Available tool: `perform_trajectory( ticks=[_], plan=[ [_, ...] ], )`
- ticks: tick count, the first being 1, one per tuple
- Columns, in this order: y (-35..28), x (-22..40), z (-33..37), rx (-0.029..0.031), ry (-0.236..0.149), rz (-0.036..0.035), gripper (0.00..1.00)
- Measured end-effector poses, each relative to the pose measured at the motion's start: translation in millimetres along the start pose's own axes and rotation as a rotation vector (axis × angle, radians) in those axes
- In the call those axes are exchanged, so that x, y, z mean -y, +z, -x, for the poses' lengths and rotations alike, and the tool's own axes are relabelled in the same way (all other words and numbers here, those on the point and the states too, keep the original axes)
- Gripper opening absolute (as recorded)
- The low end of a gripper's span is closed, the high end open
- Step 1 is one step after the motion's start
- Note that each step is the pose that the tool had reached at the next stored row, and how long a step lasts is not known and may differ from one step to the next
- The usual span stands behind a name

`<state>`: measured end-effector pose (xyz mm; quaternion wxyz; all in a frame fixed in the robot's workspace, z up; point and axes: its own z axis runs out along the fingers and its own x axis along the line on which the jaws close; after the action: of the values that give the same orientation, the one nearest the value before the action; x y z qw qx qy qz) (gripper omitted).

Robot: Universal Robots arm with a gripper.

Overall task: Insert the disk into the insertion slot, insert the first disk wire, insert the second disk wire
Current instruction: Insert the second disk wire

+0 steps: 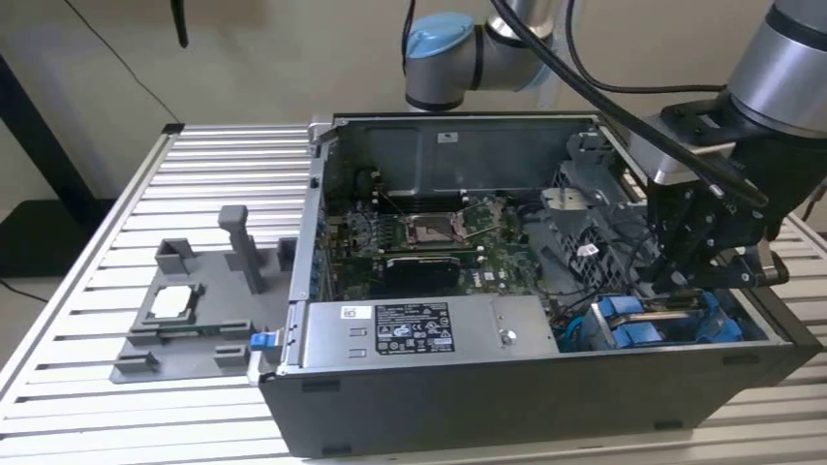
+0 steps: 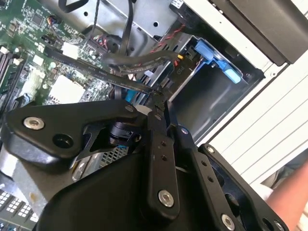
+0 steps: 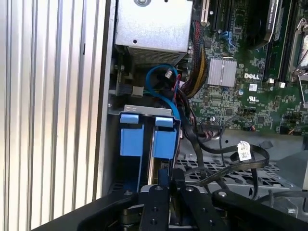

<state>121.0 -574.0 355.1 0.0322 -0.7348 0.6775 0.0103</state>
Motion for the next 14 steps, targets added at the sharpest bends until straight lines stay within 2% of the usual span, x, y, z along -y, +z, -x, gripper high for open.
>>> perform_trajectory(
  ticks=[2,6,9,14],
  plan=[
    [1.5,2.3,-1.0,0.003,0.001,0.0075,0.16],
    [4.8,5.4,-2.3,0.0092,0.002,0.0175,0.16],
    [7.2,6.8,-2.9,0.0123,0.004,0.0229,0.16],
    [10.8,10.0,-3.7,0.0211,0.007,0.0304,0.16]
  ],
)
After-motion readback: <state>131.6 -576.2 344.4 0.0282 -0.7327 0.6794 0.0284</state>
